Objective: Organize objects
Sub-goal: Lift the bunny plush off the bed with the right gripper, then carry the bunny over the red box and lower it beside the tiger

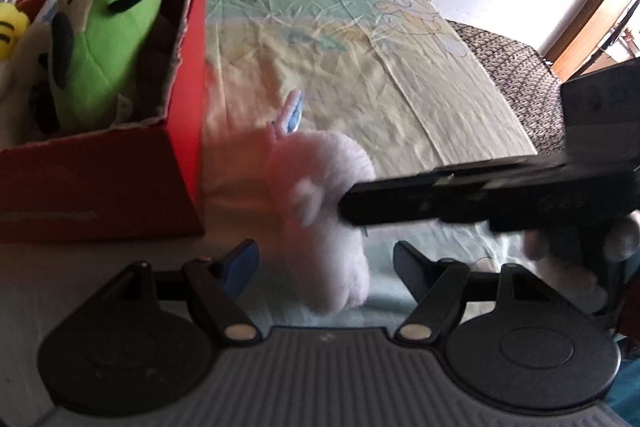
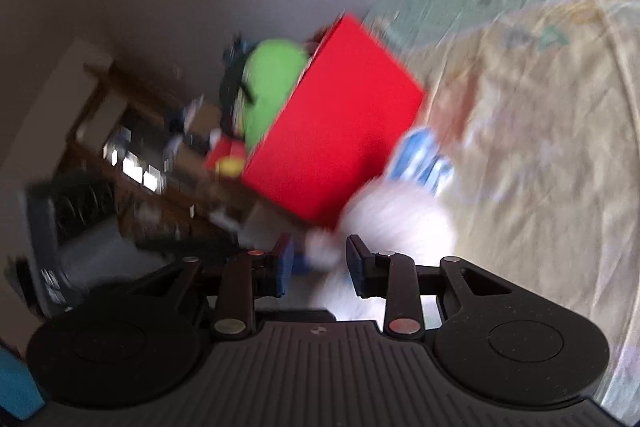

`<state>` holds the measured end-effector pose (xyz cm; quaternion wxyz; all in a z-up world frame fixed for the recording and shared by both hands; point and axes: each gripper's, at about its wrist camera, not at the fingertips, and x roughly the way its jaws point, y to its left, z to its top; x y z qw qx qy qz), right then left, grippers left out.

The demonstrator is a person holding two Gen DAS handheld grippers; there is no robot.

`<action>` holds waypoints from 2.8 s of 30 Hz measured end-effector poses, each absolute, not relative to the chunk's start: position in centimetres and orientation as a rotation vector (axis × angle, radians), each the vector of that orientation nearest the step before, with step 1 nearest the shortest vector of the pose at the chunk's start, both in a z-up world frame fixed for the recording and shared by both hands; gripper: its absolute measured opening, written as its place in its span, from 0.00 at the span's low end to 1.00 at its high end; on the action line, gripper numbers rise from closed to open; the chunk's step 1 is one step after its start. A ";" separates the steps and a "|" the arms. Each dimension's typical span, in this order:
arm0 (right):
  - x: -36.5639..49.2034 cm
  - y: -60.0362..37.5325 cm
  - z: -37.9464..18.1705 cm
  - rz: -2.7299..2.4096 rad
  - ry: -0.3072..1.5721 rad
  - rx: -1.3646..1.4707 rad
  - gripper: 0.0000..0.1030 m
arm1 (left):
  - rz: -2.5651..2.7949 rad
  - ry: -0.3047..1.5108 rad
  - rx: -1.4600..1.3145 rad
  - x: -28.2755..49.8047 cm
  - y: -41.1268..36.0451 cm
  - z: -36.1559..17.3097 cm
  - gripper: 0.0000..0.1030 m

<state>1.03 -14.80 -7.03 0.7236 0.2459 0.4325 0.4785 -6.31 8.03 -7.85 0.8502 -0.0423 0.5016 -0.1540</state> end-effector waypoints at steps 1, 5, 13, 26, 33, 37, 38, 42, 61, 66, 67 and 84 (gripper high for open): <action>1.3 -15.4 -7.2 1.022 0.948 0.589 0.32 | -0.317 1.056 -0.084 -6.2 8.0 -8.0 0.71; 1.9 -17.1 -9.0 0.853 1.002 0.680 0.33 | -0.297 1.057 -0.076 -5.5 7.8 -8.4 0.68; 1.2 -14.8 -11.5 0.843 1.119 0.658 0.51 | -0.290 1.097 -0.101 -4.8 8.4 -9.8 0.67; 0.6 -12.3 -11.4 0.920 1.141 0.641 0.41 | -0.258 1.104 -0.089 -4.9 8.6 -10.3 0.61; -1.1 -12.3 -9.1 1.026 1.135 0.518 0.39 | -0.290 1.093 -0.087 -7.3 9.6 -8.7 0.57; -1.8 -11.3 -8.4 1.088 1.157 0.461 0.39 | -0.289 1.098 -0.082 -8.7 10.0 -8.0 0.57; -1.9 -10.9 -8.3 1.104 1.163 0.447 0.39 | -0.286 1.102 -0.081 -9.1 10.2 -7.9 0.57; -2.4 -9.0 -7.7 1.180 1.199 0.416 0.39 | -0.274 1.113 -0.069 -10.9 11.2 -6.9 0.57; -5.1 3.3 0.2 1.378 1.007 0.343 0.39 | -0.242 0.892 -0.069 -17.5 23.6 1.5 0.57; -4.8 5.4 2.3 1.322 0.899 0.360 0.39 | -0.274 0.798 -0.058 -17.2 26.8 3.6 0.57; -4.8 5.8 2.6 1.299 0.874 0.366 0.39 | -0.284 0.782 -0.061 -16.9 27.4 3.9 0.57; -0.7 9.1 2.7 0.843 0.717 0.377 0.39 | -0.436 0.667 -0.037 -6.5 30.3 2.7 0.57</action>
